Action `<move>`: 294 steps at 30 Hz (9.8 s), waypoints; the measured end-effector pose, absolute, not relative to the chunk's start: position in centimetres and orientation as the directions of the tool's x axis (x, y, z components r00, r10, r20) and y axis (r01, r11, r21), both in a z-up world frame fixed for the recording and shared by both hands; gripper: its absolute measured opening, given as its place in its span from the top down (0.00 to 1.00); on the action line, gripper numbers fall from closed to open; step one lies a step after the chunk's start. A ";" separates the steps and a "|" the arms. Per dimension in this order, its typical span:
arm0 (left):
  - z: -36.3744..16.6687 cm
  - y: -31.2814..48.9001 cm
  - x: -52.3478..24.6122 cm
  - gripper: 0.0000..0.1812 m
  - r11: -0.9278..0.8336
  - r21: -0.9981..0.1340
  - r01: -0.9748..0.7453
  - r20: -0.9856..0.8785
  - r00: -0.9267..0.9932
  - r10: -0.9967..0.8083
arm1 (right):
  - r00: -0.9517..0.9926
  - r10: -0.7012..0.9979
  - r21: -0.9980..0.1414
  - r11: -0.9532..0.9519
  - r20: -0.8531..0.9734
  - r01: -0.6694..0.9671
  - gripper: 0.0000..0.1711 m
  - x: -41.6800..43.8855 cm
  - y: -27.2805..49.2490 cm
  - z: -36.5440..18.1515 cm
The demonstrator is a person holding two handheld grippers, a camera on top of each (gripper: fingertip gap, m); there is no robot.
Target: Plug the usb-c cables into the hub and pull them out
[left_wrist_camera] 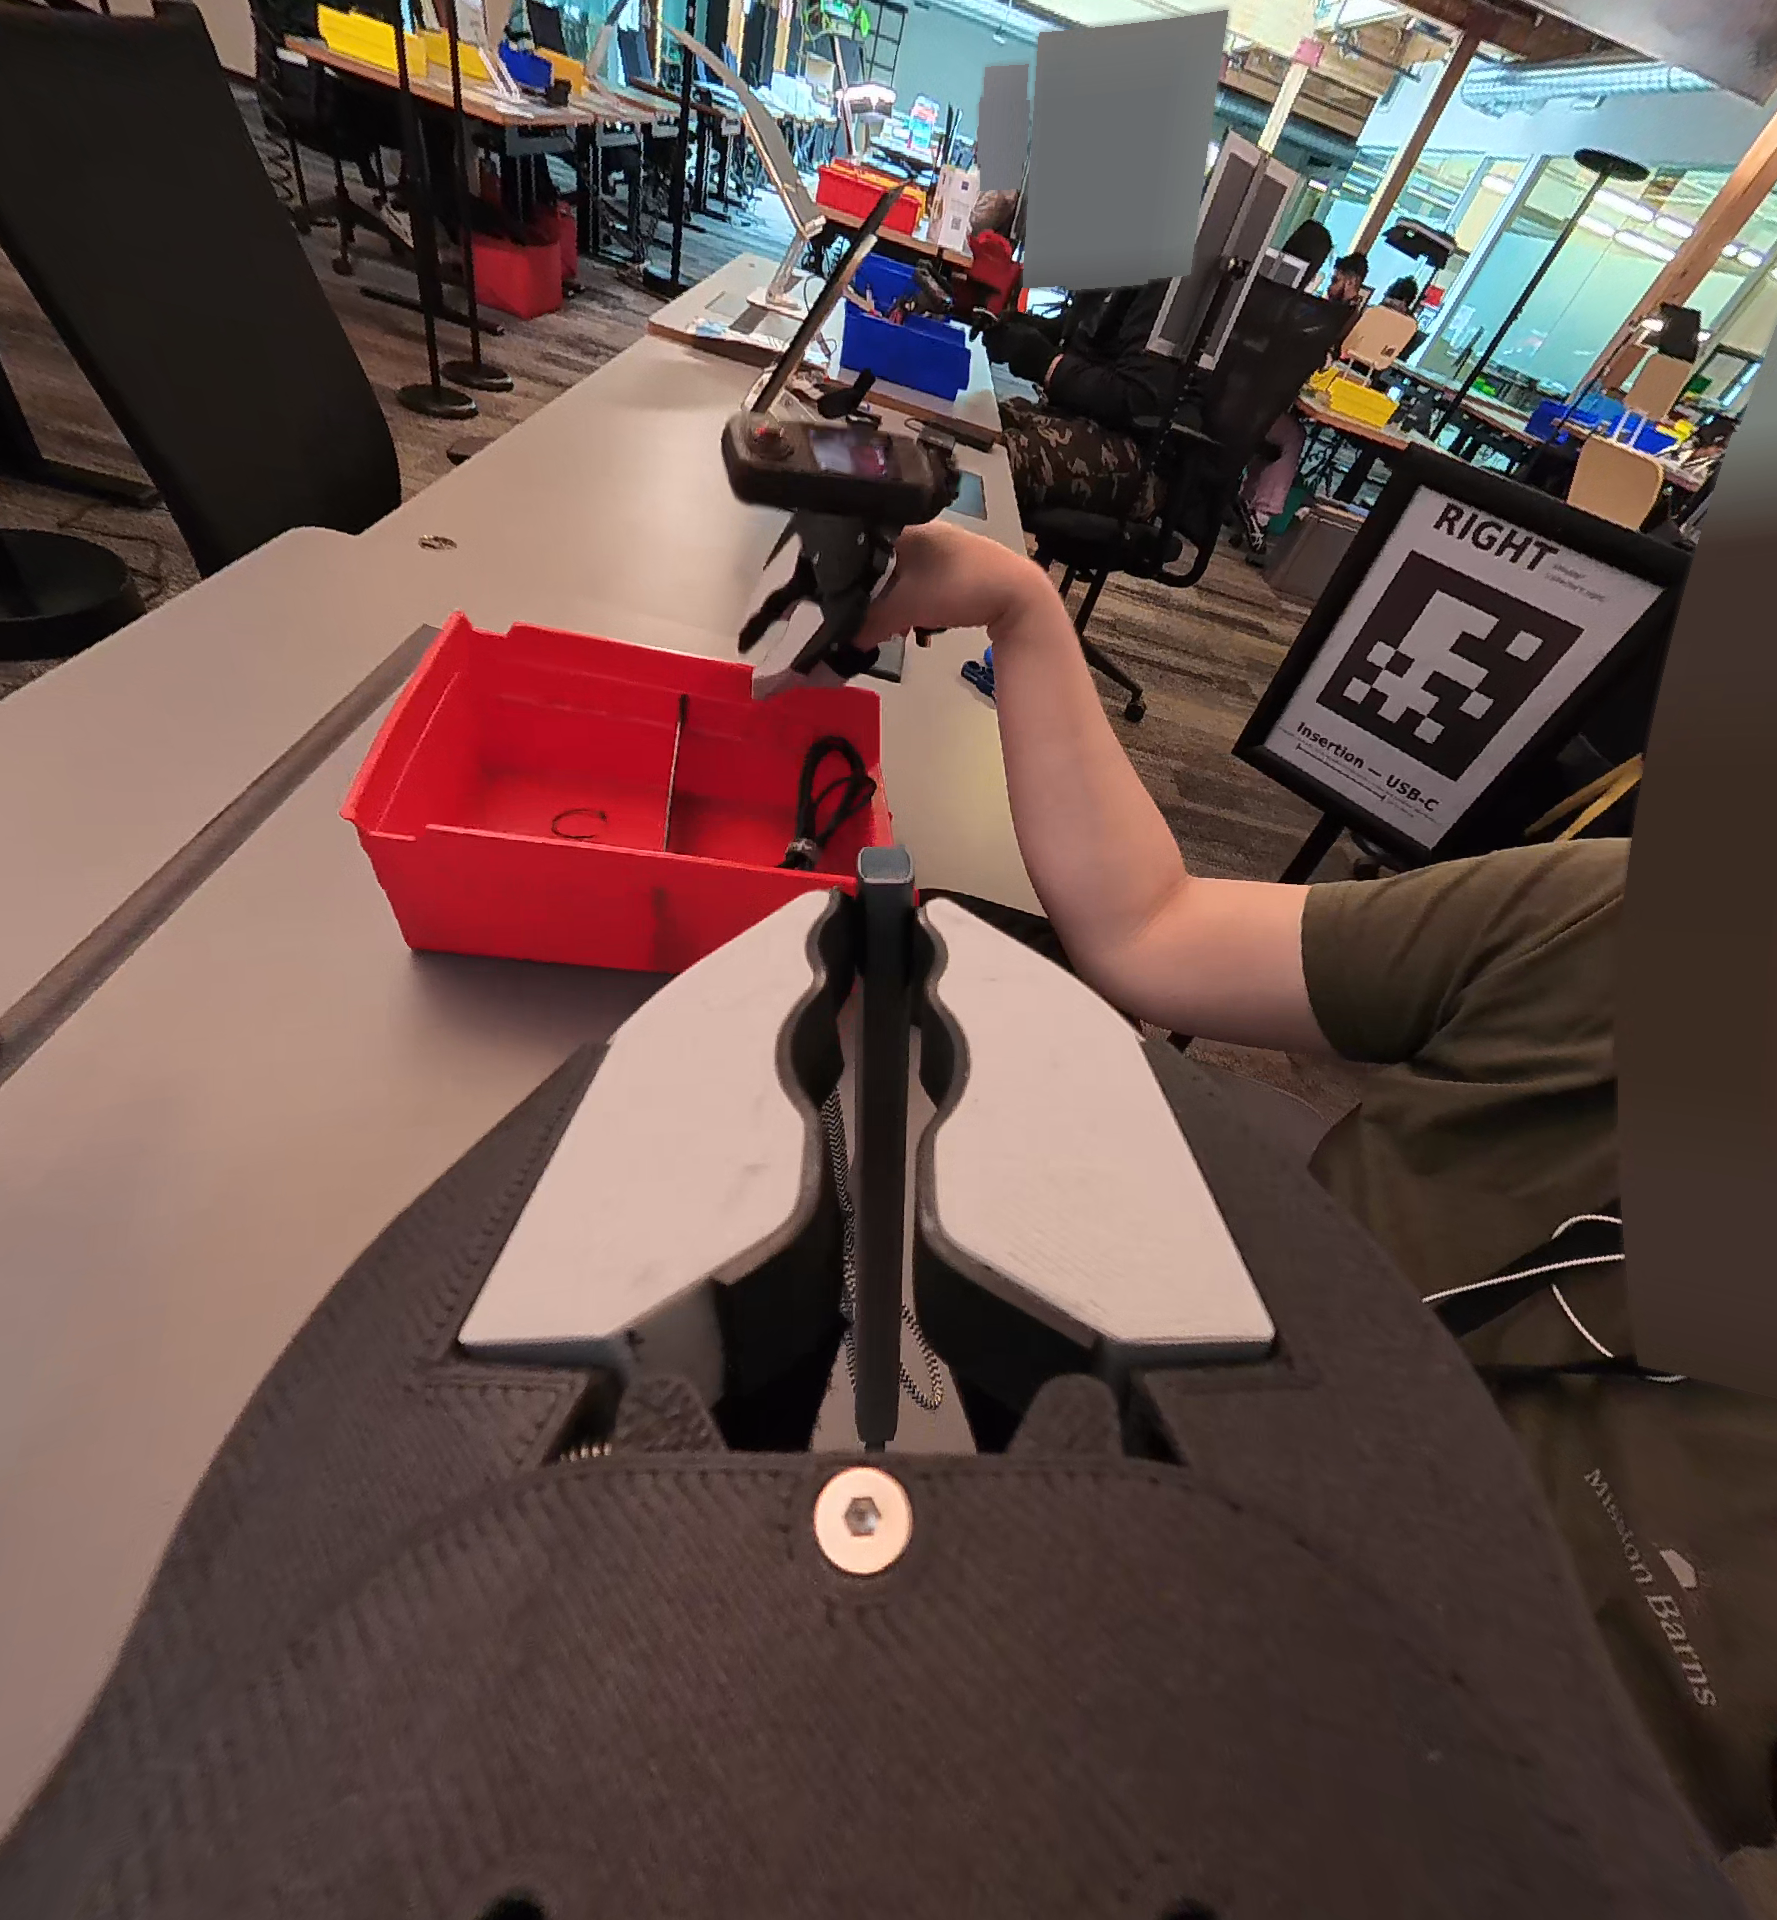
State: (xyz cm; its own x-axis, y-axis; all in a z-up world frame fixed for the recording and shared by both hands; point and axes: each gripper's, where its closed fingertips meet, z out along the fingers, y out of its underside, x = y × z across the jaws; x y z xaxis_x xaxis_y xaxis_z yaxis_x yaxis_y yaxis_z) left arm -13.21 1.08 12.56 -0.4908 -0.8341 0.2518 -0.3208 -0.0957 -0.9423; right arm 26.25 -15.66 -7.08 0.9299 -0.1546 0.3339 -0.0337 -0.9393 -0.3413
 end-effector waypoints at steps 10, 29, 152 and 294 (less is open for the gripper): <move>12.5 0.9 -11.9 0.95 -0.124 -0.945 -0.304 0.266 -0.486 -0.833 | 0.922 -0.062 -0.902 -0.239 0.383 0.359 0.71 11.3 -3.1 12.6; 14.4 2.2 -12.5 0.95 -0.164 -0.967 -0.197 0.238 -0.455 -0.858 | 0.613 0.783 -0.988 -0.014 -0.105 -0.151 0.82 -14.2 1.6 10.4; 12.5 -1.1 -12.1 0.95 -0.097 -0.932 -0.348 0.263 -0.471 -0.842 | 0.725 0.669 -0.969 -0.034 0.160 0.245 0.68 -8.2 -2.6 12.1; 3.0 29.4 -24.2 1.00 -0.518 -0.751 -0.411 0.193 0.612 -0.767 | 0.883 -0.470 -0.721 -0.615 0.010 -0.319 0.88 29.6 -11.0 -2.9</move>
